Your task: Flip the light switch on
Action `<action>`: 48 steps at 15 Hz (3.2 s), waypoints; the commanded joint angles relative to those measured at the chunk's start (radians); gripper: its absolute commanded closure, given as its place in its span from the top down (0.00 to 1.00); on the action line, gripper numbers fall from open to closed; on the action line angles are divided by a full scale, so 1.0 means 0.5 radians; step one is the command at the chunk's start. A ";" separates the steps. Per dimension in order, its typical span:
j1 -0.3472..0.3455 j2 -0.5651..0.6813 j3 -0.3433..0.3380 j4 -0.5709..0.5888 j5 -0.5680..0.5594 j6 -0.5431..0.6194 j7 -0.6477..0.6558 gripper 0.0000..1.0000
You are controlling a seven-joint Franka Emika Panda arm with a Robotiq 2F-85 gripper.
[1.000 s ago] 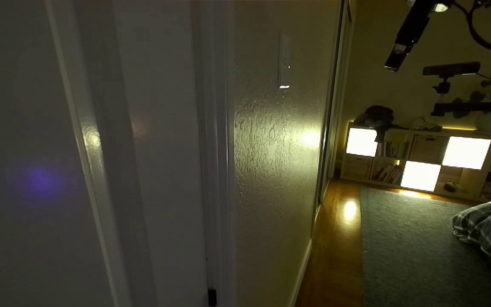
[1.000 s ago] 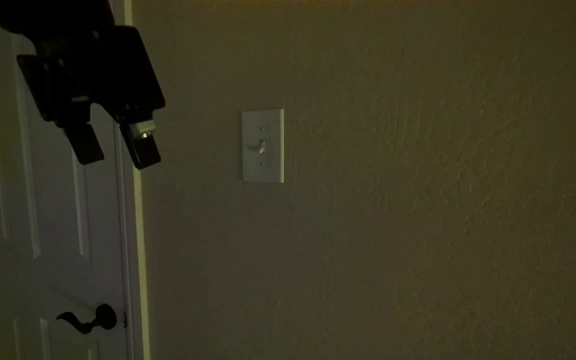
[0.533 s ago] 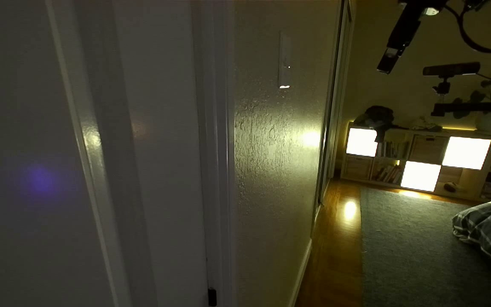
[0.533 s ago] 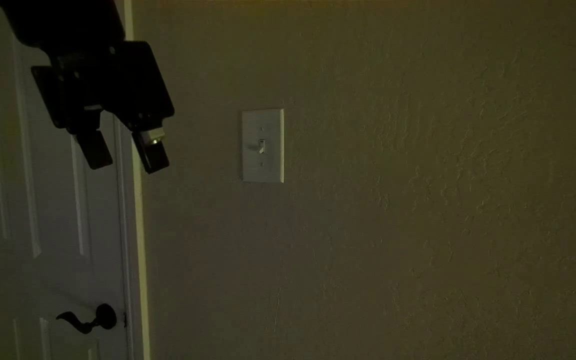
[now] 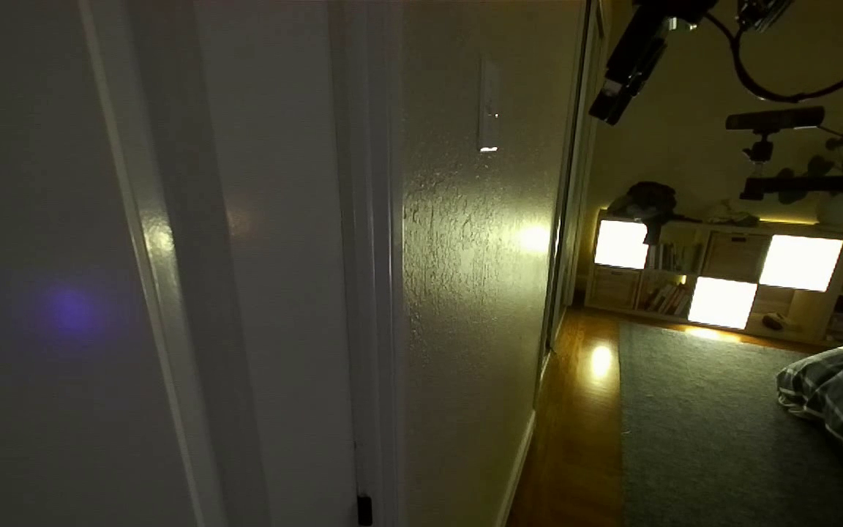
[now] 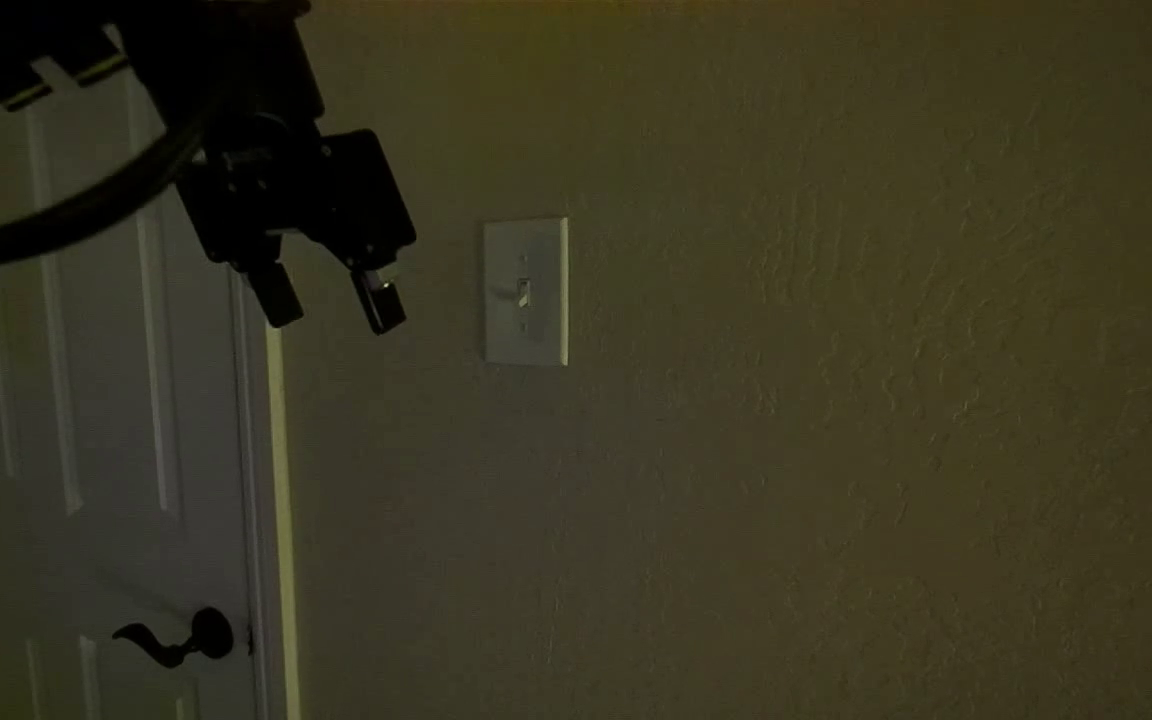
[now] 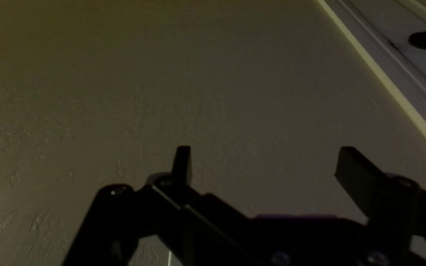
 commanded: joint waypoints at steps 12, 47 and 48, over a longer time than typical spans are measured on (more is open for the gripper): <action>-0.057 0.598 0.065 0.470 0.126 0.472 -0.051 0.13; -0.145 0.580 0.165 0.512 0.129 0.520 -0.014 0.05; -0.144 0.576 0.167 0.520 0.127 0.534 -0.019 0.05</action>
